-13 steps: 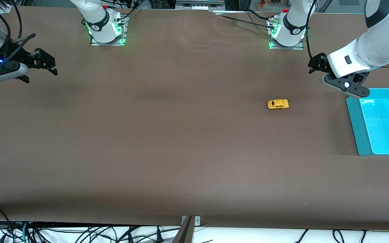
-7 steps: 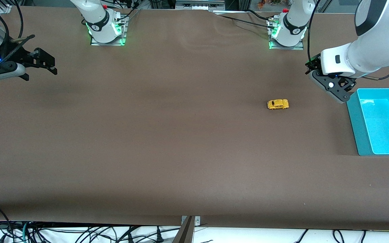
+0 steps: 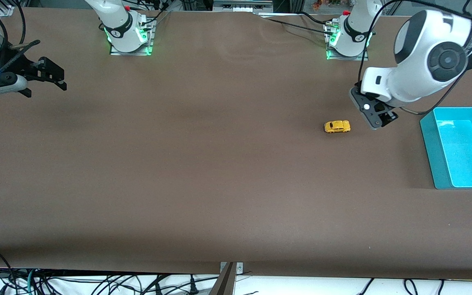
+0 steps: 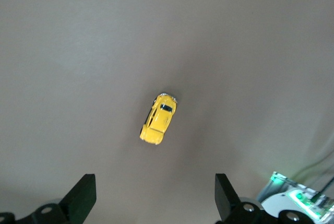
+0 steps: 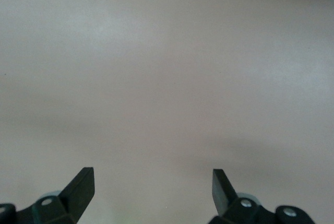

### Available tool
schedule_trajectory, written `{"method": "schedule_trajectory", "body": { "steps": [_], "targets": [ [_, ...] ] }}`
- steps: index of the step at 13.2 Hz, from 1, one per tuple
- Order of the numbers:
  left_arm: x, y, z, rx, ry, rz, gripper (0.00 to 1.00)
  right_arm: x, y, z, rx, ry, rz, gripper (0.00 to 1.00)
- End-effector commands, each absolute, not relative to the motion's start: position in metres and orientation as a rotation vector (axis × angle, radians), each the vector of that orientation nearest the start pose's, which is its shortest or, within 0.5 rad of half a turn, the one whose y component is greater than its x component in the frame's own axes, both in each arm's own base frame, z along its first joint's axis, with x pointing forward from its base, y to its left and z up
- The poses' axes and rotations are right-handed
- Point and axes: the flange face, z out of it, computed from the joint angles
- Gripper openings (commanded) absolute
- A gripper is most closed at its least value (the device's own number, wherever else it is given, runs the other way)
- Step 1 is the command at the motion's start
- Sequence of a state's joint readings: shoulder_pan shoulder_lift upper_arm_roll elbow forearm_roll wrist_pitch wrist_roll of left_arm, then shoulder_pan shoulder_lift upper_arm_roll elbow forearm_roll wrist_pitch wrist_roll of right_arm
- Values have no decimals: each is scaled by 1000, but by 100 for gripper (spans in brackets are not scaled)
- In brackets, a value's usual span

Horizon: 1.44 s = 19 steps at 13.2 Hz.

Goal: Wind and store yellow beetle car
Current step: 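Lower the left gripper over the yellow car while the right gripper retracts, then close the left gripper on the yellow car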

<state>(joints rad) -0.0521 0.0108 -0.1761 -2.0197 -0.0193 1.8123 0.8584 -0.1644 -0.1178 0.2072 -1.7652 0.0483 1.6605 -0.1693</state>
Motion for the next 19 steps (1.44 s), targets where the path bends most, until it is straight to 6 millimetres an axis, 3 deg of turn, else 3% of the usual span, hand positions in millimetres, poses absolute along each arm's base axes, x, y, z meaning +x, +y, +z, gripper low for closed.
{"method": "schedule_trajectory", "body": {
  "steps": [1,5,9,13,17,19],
  "targets": [
    [485,-122,395,-2669,1792,260,100,521,34,609,-3123,-231,10,100],
    [474,-118,344,-2504,2000,147,100,522,29,609,-3128,-166,15,100],
    [454,-112,271,-2329,2161,23,100,528,23,599,-3125,-134,36,100],
    [453,-107,232,-2268,2261,37,100,533,20,593,-3123,-130,47,100],
    [445,-106,209,-2267,2254,2,100,536,0,610,-3120,-71,-9,100],
    [444,-105,202,-2271,2260,14,100,536,-1,611,-3122,-74,-9,100]
  ]
}}
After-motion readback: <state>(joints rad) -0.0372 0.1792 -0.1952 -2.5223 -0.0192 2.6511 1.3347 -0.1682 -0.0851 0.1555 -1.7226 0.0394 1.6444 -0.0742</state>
